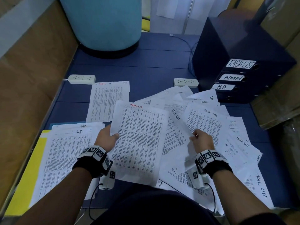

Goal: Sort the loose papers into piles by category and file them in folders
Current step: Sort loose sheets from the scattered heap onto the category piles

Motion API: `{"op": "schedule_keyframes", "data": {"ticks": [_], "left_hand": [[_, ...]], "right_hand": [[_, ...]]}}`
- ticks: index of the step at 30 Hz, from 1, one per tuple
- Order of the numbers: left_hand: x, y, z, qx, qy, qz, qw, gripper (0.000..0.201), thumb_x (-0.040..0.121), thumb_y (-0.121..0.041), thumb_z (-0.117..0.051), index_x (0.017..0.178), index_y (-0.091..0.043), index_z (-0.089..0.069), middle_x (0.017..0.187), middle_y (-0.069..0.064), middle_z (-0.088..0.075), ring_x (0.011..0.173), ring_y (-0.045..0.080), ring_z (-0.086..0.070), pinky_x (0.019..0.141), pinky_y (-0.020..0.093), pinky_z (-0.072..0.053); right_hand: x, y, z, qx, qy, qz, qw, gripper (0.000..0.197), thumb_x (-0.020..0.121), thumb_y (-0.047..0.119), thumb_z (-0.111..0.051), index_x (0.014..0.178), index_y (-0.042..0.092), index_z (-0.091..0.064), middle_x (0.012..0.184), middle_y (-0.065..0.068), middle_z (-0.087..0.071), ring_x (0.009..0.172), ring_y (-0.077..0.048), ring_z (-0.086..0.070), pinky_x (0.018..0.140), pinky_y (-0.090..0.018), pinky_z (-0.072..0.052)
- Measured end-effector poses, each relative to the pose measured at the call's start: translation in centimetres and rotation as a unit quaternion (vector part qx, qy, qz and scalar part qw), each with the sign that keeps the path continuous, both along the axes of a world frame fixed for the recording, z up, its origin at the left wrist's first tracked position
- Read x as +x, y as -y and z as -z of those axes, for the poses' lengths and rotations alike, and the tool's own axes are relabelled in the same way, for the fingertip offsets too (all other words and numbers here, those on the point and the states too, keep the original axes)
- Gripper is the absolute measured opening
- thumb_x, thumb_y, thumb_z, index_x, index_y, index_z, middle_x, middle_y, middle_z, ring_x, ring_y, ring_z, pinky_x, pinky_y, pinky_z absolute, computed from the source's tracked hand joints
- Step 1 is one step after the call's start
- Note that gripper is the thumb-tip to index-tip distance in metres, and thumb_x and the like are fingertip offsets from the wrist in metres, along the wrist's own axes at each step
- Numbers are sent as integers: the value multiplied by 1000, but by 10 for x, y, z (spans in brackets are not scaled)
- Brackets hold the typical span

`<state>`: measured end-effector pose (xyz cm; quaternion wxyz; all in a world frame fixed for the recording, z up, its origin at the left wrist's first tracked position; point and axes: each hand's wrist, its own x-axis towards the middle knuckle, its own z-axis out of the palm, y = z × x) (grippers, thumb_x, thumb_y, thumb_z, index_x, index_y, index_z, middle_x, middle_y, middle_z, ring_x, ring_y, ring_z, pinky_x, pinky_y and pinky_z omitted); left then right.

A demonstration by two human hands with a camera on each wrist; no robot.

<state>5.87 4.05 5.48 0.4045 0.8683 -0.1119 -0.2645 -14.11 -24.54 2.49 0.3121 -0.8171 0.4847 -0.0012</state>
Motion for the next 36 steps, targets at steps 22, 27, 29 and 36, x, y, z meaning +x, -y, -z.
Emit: {"op": "schedule_keyframes", "data": {"ticks": [22,27,29,36], "left_hand": [[-10,44,-37,-194,-26,21,980,20,87,-4,-64,100,-18,-68,103,6,-71,99,21,-65,92,39,-48],[-11,39,-36,-230,-60,-23,971,22,88,1,-60,101,-14,-70,106,9,-72,104,26,-65,98,48,-47],[-9,35,-33,-227,-56,-29,972,26,87,-1,-63,99,-22,-71,105,4,-73,105,23,-65,100,50,-46],[0,27,-23,-199,-28,-104,974,15,86,-4,-65,89,-18,-69,101,7,-72,98,31,-67,94,47,-50]], "right_hand": [[13,15,-79,241,395,86,882,33,77,18,-77,104,30,-64,107,-21,-61,81,-30,-59,70,-37,-51],[15,-2,-62,243,284,53,926,28,70,-3,-54,47,12,-56,48,-6,-48,45,-17,-41,49,-36,-31],[19,-5,-63,222,281,72,931,9,66,15,-66,64,6,-65,61,-12,-63,52,-26,-59,52,-43,-49],[20,8,-61,188,322,113,921,31,82,30,-69,98,4,-66,87,-18,-72,80,-34,-69,79,-48,-55]]}}
